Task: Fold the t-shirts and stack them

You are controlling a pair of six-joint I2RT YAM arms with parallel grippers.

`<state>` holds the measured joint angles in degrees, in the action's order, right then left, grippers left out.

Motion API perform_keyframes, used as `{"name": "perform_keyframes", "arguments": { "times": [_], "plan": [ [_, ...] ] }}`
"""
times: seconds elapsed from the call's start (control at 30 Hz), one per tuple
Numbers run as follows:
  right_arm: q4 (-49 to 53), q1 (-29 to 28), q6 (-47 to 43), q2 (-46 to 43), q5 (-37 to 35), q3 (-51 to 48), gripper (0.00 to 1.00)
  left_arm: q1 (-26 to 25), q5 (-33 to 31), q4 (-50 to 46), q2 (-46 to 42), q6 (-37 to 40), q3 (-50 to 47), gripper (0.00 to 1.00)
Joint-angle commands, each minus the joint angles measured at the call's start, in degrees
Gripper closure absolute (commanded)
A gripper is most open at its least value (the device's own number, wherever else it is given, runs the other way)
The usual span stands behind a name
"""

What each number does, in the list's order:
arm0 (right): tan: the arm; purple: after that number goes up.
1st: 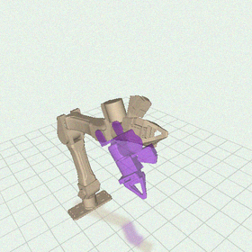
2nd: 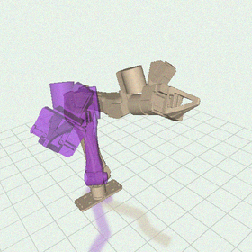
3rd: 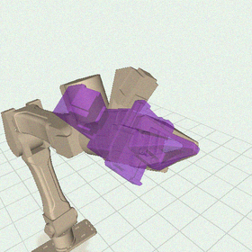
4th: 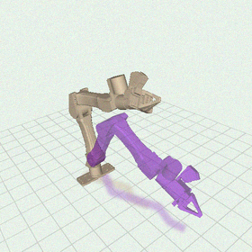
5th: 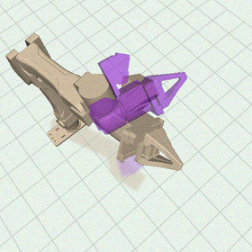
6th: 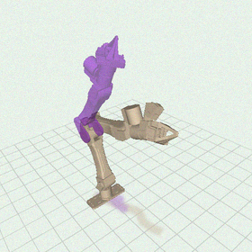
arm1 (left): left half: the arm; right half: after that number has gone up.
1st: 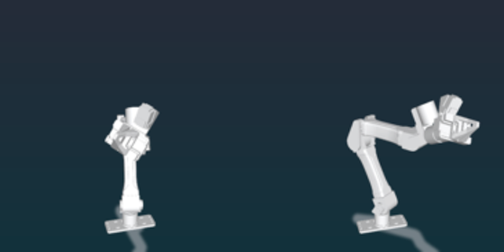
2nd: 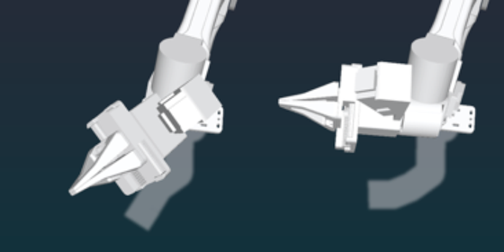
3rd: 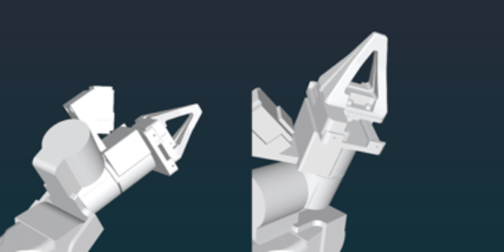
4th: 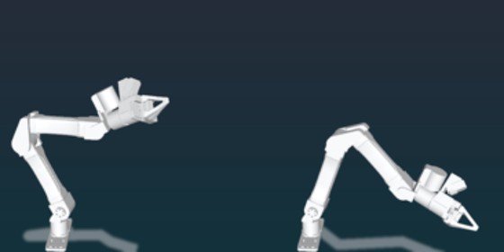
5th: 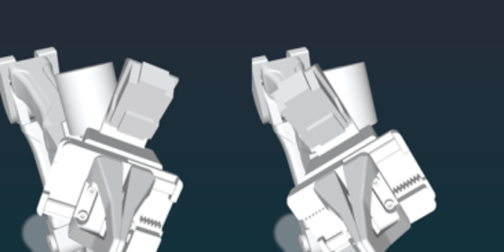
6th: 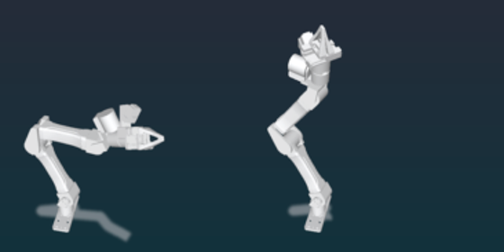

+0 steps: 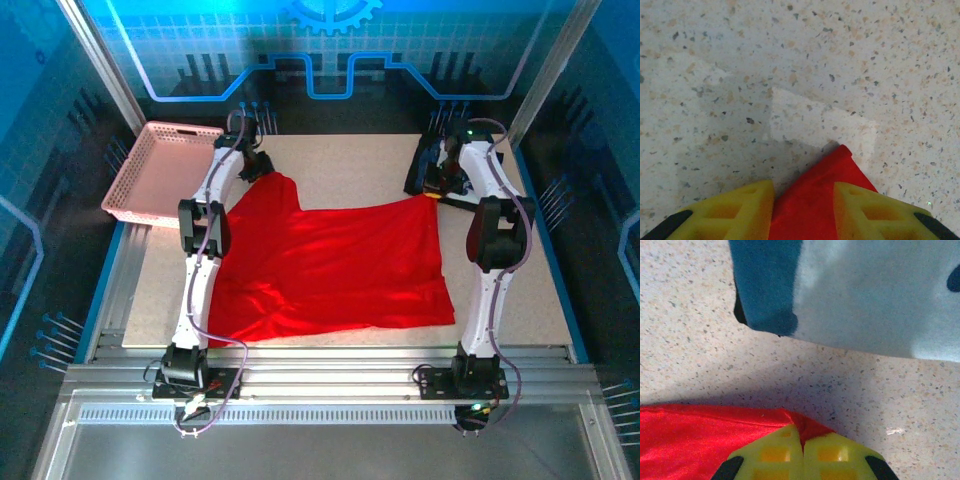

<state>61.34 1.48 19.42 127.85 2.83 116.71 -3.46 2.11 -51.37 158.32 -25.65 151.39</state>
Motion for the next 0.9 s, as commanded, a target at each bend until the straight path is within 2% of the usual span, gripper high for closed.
{"name": "perform_keyframes", "arguments": {
  "times": [0.0,0.07,0.17,0.47,0.57,0.63,0.7,0.87],
  "plan": [
    [-0.55,0.37,-0.08,0.82,1.87,1.36,1.00,-0.84,4.37,-11.57,4.70,-2.09,-0.42,0.63],
    [-1.25,0.37,0.24,0.67,2.51,0.92,1.00,-1.17,2.07,-12.75,4.19,-2.04,-0.53,0.62],
    [-1.90,0.29,0.53,0.65,2.97,0.48,1.00,-2.20,-0.81,-13.11,3.33,-2.04,-0.57,0.53],
    [-2.79,0.59,0.19,-0.90,5.69,-0.33,1.00,-4.51,-11.02,-21.76,3.84,-3.62,-0.46,0.57],
    [-2.98,0.96,0.01,-2.11,7.72,-0.73,1.00,-5.47,-12.64,-23.39,4.47,-3.33,1.75,0.57],
    [-3.30,1.16,-0.26,-3.05,9.03,-1.23,1.00,-5.85,-12.63,-24.43,5.07,-3.92,2.64,0.59],
    [-4.23,1.41,-0.52,-4.28,10.39,-2.36,1.00,-5.98,-12.37,-24.63,5.38,-4.86,2.69,0.66],
    [-6.16,3.23,0.56,-5.12,15.30,-4.25,1.00,-5.46,-12.55,-24.69,5.22,-6.44,2.28,0.77]
  ]
}}
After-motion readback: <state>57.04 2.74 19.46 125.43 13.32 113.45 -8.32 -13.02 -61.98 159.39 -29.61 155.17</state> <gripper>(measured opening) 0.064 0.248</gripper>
